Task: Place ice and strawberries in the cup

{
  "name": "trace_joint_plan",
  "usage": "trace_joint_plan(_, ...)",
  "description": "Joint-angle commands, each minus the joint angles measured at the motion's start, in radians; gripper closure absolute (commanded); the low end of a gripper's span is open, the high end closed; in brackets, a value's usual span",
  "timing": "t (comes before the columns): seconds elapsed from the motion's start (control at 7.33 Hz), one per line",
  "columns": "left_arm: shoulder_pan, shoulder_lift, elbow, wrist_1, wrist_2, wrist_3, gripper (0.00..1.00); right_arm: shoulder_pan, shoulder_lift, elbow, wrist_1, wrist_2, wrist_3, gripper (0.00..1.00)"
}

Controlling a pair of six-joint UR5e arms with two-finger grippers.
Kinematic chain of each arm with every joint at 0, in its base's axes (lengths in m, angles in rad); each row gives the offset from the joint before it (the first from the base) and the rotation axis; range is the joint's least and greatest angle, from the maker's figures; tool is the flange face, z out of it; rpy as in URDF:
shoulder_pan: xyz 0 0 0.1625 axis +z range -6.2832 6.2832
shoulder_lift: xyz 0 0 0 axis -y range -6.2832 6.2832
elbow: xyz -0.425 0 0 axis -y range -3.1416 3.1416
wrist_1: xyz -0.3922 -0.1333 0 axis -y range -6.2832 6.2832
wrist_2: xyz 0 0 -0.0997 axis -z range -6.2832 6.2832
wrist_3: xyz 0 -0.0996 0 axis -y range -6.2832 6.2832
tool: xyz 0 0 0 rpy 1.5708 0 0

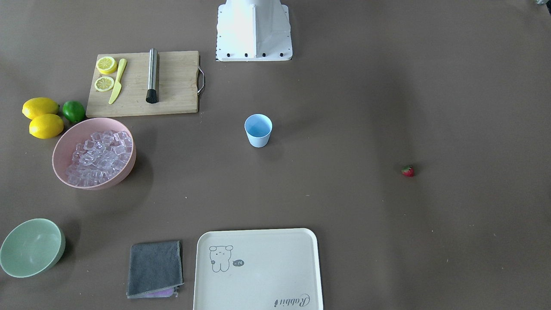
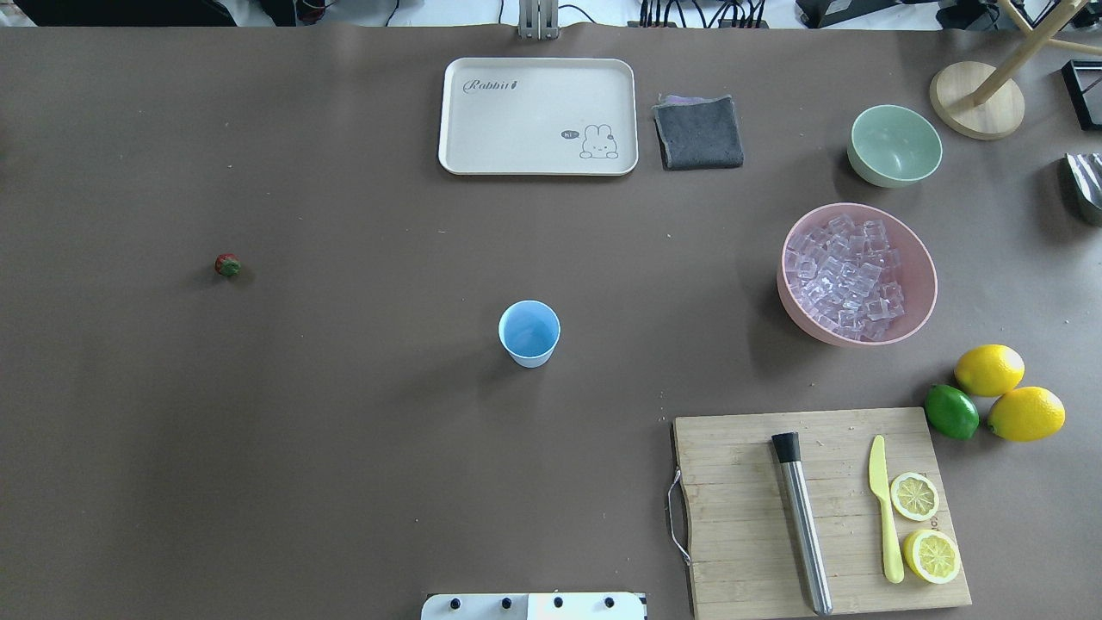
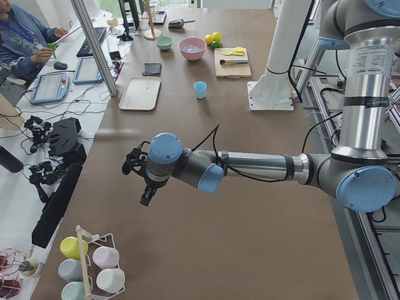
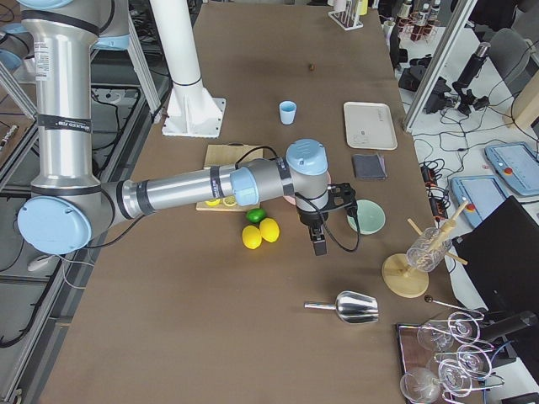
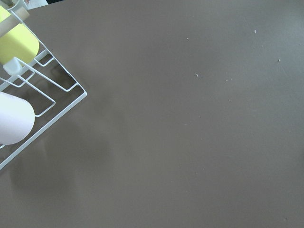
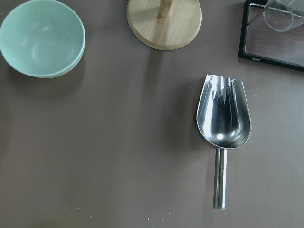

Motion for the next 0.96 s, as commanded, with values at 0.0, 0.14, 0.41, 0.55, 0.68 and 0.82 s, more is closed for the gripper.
trace_joint_plan(0.0, 0.023, -0.036, 0.020, -0.054, -0.002, -0.007, 0.02, -0.026, 0.000, -0.017, 0.103, 0.058, 0.071, 0.00)
trace_joint_plan(0.14, 0.058, -0.039, 0.021, -0.054, 0.003, -0.008, 0.02, -0.083, 0.047, -0.014, 0.101, 0.067, 0.164, 0.00)
trace_joint_plan(0.41, 0.097, -0.038, 0.020, -0.055, 0.003, -0.110, 0.02, -0.221, 0.063, 0.028, 0.107, 0.059, 0.421, 0.00)
trace_joint_plan(0.55, 0.102, -0.038, 0.026, -0.055, 0.004, -0.176, 0.02, -0.293, 0.067, 0.074, 0.107, 0.044, 0.545, 0.00)
trace_joint_plan(0.68, 0.108, -0.038, 0.023, -0.054, 0.000, -0.302, 0.02, -0.377, 0.087, 0.107, 0.107, -0.008, 0.668, 0.00)
trace_joint_plan(0.82, 0.131, -0.044, 0.015, -0.058, -0.002, -0.433, 0.02, -0.472, 0.122, 0.116, 0.107, -0.092, 0.798, 0.00)
